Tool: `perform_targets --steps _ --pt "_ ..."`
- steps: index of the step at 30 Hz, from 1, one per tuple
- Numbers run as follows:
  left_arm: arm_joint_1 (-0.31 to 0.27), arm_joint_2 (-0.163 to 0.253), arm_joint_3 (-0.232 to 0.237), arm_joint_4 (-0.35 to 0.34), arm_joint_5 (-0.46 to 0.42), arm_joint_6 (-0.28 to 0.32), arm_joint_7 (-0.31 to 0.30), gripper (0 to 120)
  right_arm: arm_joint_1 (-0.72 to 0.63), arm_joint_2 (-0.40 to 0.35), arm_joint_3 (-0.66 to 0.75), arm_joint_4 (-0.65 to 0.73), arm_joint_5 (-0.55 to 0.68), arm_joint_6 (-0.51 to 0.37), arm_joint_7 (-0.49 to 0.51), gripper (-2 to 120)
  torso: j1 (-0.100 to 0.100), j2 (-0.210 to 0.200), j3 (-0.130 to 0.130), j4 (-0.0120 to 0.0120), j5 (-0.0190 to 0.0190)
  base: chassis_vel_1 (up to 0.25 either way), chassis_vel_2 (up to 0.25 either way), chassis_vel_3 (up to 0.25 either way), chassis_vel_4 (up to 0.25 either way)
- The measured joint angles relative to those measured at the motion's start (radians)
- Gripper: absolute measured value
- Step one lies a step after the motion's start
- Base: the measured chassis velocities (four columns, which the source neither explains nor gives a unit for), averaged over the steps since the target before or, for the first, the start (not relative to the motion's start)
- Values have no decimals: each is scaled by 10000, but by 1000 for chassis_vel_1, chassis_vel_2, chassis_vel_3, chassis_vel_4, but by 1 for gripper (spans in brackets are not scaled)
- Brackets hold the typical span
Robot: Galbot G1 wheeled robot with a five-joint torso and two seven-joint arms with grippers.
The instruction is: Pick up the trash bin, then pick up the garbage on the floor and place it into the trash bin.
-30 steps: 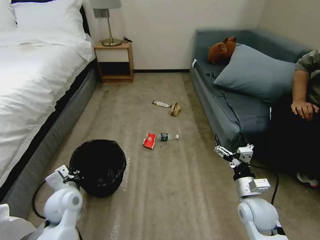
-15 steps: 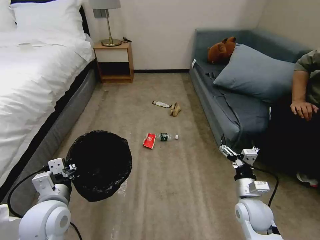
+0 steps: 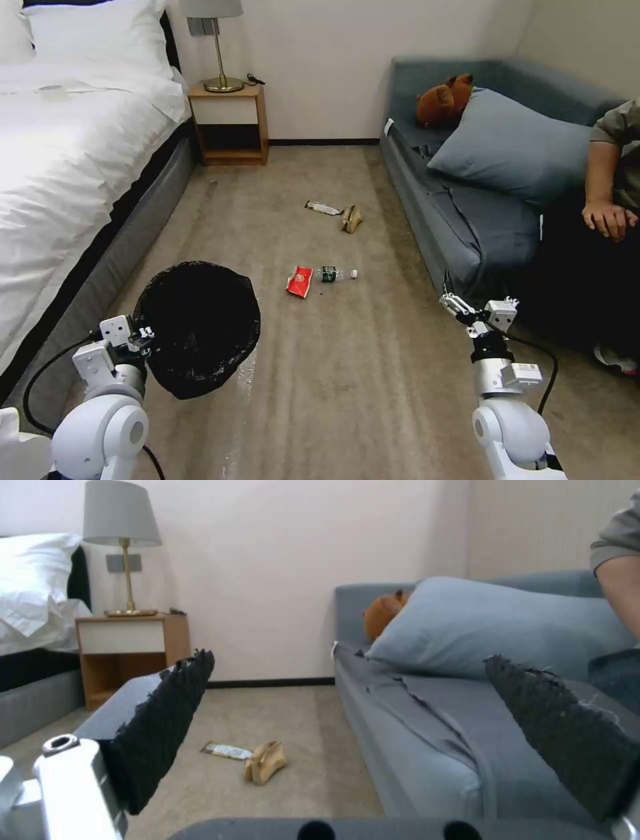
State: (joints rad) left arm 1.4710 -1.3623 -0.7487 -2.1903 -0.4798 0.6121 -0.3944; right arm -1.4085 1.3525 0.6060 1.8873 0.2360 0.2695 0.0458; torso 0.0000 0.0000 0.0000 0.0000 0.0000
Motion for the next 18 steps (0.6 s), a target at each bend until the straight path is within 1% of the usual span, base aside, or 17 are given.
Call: perform_targets --steps 13,18 --pt "44 -79 -48 114 78 -171 115 1 -55 52 -74 -149 -19 46 -102 100 0 0 0 0 0 0 0 0 0" --pt "70 -126 1 -136 -81 -117 107 1 -141 75 -32 -150 -8 137 -165 100 0 0 0 0 0 -13 13 6 -9"
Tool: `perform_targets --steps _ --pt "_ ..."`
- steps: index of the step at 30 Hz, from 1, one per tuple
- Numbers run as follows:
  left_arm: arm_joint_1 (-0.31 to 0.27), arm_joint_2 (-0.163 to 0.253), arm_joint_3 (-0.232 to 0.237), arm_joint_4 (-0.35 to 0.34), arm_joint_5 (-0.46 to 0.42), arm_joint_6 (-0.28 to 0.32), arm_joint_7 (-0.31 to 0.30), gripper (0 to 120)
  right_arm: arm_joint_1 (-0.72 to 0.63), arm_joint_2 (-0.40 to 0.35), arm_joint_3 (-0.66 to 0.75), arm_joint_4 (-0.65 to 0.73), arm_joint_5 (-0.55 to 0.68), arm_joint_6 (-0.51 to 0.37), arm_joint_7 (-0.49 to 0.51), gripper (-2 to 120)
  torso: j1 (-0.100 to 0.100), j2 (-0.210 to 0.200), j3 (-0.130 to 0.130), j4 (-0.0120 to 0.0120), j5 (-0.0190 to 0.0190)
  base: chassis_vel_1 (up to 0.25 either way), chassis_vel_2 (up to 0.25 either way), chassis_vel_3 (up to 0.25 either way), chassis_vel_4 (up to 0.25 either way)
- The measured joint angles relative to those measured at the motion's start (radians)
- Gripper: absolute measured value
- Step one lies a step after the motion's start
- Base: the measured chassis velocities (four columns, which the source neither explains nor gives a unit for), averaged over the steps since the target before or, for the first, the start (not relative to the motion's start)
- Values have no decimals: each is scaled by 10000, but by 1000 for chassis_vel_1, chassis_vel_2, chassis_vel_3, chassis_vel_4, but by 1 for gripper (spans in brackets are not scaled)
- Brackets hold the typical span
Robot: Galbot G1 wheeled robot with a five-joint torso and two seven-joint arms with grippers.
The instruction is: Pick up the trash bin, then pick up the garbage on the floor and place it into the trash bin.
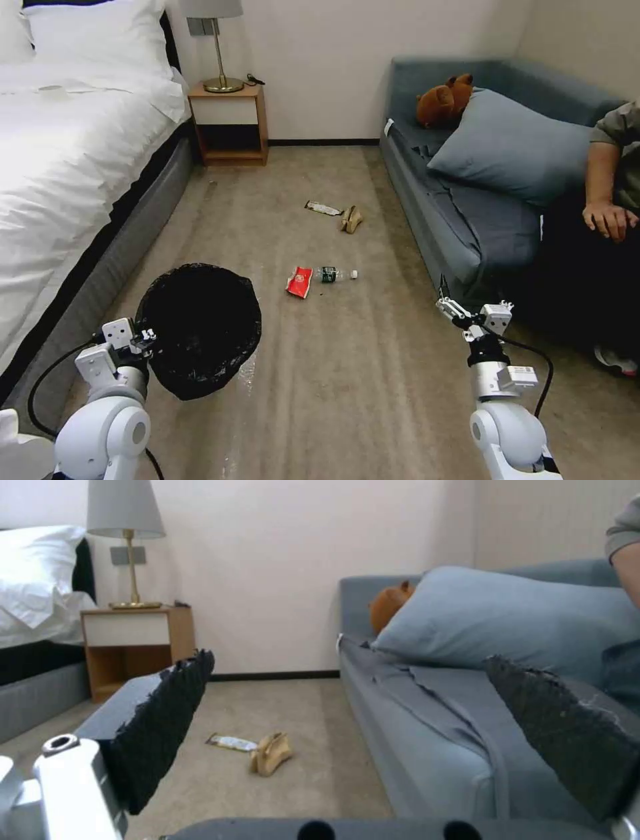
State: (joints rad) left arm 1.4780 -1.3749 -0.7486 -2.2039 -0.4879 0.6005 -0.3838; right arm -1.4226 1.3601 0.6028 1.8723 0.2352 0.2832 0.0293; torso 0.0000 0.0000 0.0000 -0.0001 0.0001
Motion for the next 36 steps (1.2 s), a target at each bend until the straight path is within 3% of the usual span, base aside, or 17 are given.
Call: perform_targets --steps 22,36 --pt "106 -74 -35 -284 57 74 -58 1 -137 14 363 161 343 87 -114 100 0 0 1 1 0 -87 85 89 -93" --pt "144 -161 -104 -500 -368 123 -223 1 -388 12 515 173 514 329 -459 100 0 0 0 0 0 -103 105 103 -104"
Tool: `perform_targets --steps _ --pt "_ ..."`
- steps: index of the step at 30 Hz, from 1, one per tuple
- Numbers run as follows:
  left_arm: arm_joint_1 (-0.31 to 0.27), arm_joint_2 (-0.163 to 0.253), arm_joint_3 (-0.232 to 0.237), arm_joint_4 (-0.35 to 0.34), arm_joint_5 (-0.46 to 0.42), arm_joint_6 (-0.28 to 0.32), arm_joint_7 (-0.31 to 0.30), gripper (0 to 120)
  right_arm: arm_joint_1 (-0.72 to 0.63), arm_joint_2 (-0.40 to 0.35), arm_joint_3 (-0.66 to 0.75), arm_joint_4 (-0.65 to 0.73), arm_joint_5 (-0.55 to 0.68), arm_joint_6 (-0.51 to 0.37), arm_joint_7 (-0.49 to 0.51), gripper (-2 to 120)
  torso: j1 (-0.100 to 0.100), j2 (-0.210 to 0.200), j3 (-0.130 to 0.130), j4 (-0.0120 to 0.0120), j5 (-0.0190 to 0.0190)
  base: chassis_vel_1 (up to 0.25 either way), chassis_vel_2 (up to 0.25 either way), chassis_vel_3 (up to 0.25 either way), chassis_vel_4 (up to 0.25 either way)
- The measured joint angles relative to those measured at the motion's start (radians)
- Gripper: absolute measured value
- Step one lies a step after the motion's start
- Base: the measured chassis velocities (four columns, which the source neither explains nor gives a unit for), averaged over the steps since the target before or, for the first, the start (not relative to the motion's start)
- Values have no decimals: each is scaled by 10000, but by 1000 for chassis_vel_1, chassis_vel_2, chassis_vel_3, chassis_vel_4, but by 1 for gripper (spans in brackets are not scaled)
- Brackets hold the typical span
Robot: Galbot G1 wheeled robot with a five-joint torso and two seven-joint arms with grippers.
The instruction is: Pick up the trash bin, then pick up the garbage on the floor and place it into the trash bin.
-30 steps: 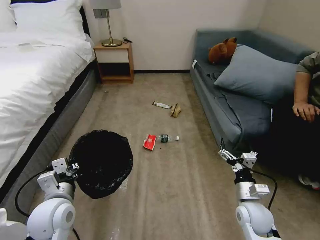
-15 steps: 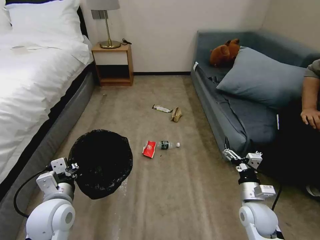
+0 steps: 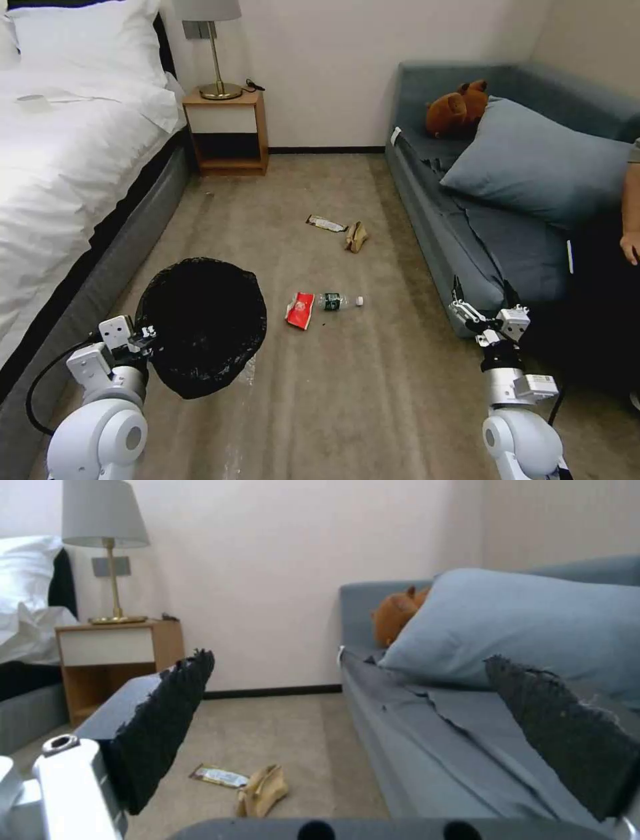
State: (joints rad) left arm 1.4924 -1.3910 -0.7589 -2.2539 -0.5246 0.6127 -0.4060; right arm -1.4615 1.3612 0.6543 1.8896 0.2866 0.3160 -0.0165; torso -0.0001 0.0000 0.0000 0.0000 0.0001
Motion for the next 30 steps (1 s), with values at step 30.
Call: perform_targets --steps 30 --pt "-269 -215 -150 -313 -202 142 -156 1 190 -29 -96 -191 -81 -29 244 100 0 0 0 0 -2 -126 129 126 -122"
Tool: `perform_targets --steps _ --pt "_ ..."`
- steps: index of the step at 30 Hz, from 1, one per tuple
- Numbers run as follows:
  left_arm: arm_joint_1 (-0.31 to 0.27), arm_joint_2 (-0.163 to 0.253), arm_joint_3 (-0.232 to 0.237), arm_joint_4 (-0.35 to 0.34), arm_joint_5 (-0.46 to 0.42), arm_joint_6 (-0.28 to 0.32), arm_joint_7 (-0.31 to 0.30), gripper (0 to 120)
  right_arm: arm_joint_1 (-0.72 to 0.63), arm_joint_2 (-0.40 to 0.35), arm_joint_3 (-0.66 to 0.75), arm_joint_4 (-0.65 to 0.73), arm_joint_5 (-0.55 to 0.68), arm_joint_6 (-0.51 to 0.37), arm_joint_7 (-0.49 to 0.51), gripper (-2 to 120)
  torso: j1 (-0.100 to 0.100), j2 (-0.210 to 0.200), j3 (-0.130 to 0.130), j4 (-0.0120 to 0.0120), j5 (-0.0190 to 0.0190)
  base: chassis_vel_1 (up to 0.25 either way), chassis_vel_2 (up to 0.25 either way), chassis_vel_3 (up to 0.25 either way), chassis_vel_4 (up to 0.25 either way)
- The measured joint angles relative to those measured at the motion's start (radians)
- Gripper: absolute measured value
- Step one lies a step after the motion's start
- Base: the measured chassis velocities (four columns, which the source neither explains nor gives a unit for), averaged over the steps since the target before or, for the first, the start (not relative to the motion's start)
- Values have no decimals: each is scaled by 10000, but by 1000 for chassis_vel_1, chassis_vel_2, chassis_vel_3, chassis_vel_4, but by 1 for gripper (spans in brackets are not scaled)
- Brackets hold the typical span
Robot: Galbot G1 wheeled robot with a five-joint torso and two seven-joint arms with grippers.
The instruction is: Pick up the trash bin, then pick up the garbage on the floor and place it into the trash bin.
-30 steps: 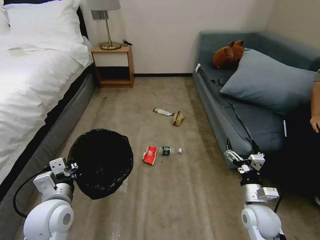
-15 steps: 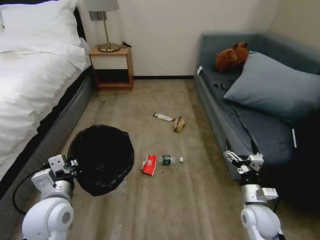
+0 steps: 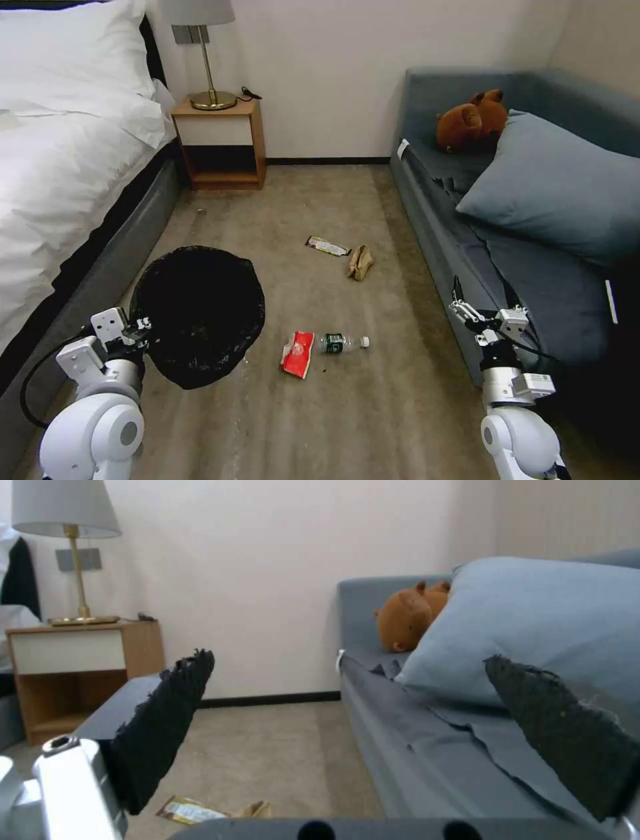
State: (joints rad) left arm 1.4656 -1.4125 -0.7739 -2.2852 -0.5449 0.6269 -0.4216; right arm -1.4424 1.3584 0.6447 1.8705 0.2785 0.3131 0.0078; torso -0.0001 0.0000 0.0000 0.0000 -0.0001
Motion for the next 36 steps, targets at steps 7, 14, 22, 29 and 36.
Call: perform_targets --steps 7,14,22,29,36 --pt "67 -51 -14 -12 22 -70 21 1 -47 17 -20 -30 -140 25 -3 100 1 0 0 0 1 -127 111 128 -113" --pt "82 -87 -12 -34 39 -121 23 1 -39 29 -27 -30 -306 29 13 100 1 0 0 1 1 -90 104 98 -100" --pt "116 -201 45 77 90 -226 58 1 -28 31 -96 -138 -471 126 25 100 1 0 0 0 1 -93 75 92 -73" --pt "64 -285 84 278 109 -266 100 1 401 -79 -332 -596 -1287 874 266 100 1 0 0 1 1 -22 16 17 -21" --pt "-87 -272 259 471 166 -267 227 1 954 -883 -465 -1467 -2047 1296 -2999 100 0 0 0 0 3 0 0 0 0"
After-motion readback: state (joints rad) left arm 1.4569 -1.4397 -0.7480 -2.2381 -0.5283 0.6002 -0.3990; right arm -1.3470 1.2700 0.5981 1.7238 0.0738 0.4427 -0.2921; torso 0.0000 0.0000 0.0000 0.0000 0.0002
